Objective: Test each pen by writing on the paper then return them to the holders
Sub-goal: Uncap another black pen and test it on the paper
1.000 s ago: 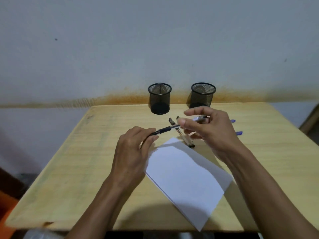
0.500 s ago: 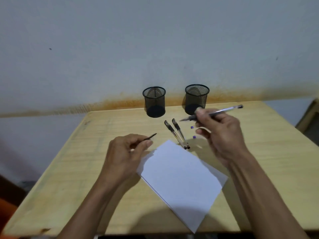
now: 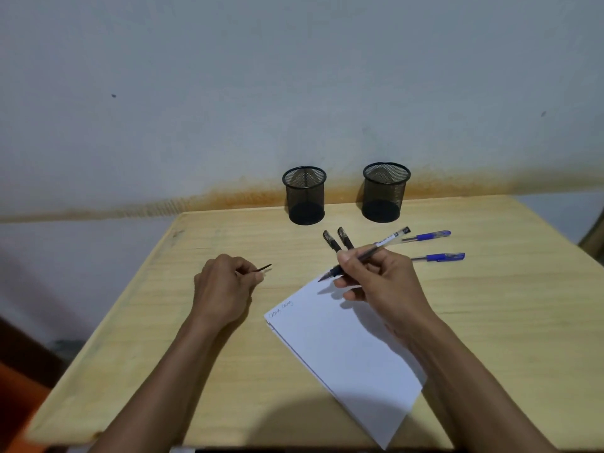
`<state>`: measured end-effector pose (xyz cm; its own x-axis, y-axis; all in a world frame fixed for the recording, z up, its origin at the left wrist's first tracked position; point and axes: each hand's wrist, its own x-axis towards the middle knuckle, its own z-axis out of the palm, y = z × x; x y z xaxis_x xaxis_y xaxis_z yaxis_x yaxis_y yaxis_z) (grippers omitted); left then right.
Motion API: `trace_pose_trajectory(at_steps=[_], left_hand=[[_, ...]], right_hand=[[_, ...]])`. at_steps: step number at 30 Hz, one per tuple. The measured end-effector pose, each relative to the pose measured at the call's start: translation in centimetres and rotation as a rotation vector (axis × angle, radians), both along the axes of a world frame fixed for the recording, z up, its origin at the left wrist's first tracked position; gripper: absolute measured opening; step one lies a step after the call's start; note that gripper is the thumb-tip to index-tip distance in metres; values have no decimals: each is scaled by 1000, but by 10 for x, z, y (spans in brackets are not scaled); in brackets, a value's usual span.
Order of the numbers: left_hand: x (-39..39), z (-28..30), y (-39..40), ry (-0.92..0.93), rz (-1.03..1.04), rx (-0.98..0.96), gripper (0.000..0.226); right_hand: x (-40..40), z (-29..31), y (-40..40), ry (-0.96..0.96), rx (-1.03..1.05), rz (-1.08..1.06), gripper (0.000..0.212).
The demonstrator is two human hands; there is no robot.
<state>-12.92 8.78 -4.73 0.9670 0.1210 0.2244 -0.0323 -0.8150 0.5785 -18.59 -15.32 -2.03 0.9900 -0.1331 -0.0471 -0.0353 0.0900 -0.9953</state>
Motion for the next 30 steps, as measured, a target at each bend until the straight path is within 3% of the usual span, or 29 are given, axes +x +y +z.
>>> trace_pose_trajectory(at_steps=[4,8,10,12,15,19,22,30], left_hand=[[9,-4,2,-17,3,15,11],[10,-5,3,-35,1,88,29],[0,-3,2,-107,-25,11,38],[-20,-1,-1,-164,-141,-126,36],[-45,-3,-1,-85,-380,-230,40],[-51,-16,8,-53,-506,93,53],[-49,-19,9,-51,-524,159,49],[-44,-28,11,-49,-524,165,59]], right_hand=[[1,1,3,2,-32,10,15],[2,-1,7,3,-39,28,15],[1,-1,11,4,3,46,15],[1,-1,15,-5,22,75,14],[3,-5,22,-41,-80,127,14],[14,-10,30,-64,-315,226,8],[21,-15,33,-88,-466,300,10],[28,-28,41,-51,-321,222,17]])
